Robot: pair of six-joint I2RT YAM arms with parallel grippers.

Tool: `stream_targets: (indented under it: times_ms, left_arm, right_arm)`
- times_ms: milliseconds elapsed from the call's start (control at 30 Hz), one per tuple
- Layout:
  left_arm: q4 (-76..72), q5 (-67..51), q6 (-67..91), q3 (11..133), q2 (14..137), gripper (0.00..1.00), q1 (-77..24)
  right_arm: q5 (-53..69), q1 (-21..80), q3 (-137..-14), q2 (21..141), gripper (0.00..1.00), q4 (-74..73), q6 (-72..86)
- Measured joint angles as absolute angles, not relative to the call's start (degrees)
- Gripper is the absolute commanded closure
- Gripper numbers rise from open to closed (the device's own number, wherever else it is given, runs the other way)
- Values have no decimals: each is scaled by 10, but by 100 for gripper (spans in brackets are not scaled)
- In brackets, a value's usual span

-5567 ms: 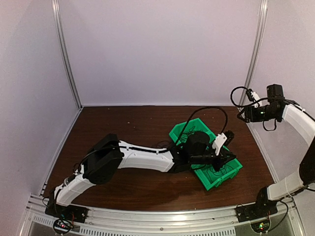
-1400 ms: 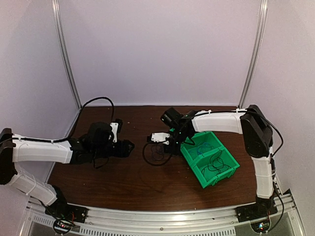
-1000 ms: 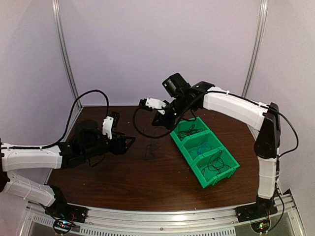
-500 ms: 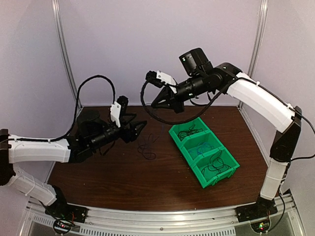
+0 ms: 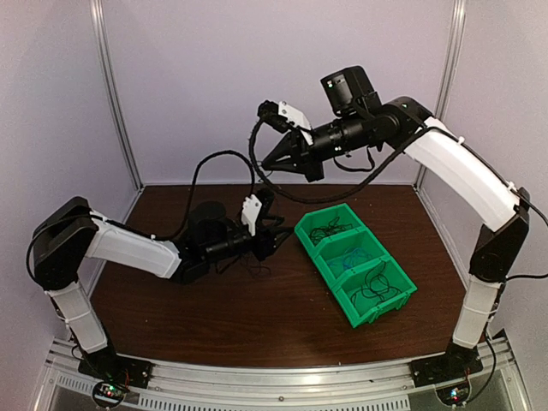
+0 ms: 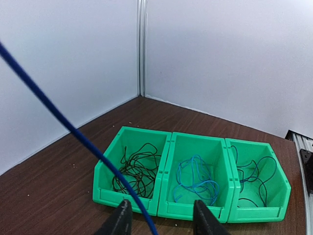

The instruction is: Untangle the cables

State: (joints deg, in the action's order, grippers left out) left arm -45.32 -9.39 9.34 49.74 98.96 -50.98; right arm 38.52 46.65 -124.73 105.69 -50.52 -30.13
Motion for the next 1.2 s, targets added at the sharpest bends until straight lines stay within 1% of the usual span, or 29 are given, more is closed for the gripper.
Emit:
stream_targets:
  times_ms: [67,233,333,433,700,767,833,867,967,1067,1133,1200]
  left_arm:
    - [-468,-88,88,506,1010,70,-510]
    - [-482,-80,81,509,1055,83,-510]
    - [-478,-79,80,517,1088,83,-510]
    - [-469,-79,80,530,1121,83,-508]
    - [-450,-77,88,558,1174,94,-484]
    - [-450,-77,90,564,1180,94,-481]
    - [-450,-78,94,566,1181,92,-481]
    - [-450,-80,98,566,1181,89,-481]
    - [-463,-87,117,555,1176,71,-481]
    - [-473,-96,140,509,1142,58,-488]
    - [-473,-103,150,494,1119,51,-501]
    - [-472,-106,155,493,1101,47,-522]
  right_arm:
    - [378,466,-1260,1057,100,-510,-309]
    - [375,438,-1336,1056,100,-519,-320]
    - [372,407,-1393,1053,100,-515,-327]
    - [373,375,-1424,1037,100,-512,-328]
    - [406,294,-1434,988,100,-508,-314]
    - [417,279,-1431,979,100,-507,-309]
    - [428,273,-1420,972,100,-505,-305]
    - [436,273,-1413,969,100,-504,-302]
    - [455,274,-1394,966,100,-503,-297]
    - [465,274,-1377,966,100,-504,-294]
    - [466,274,-1372,967,100,-504,-293]
    - [468,274,-1371,967,100,-504,-291]
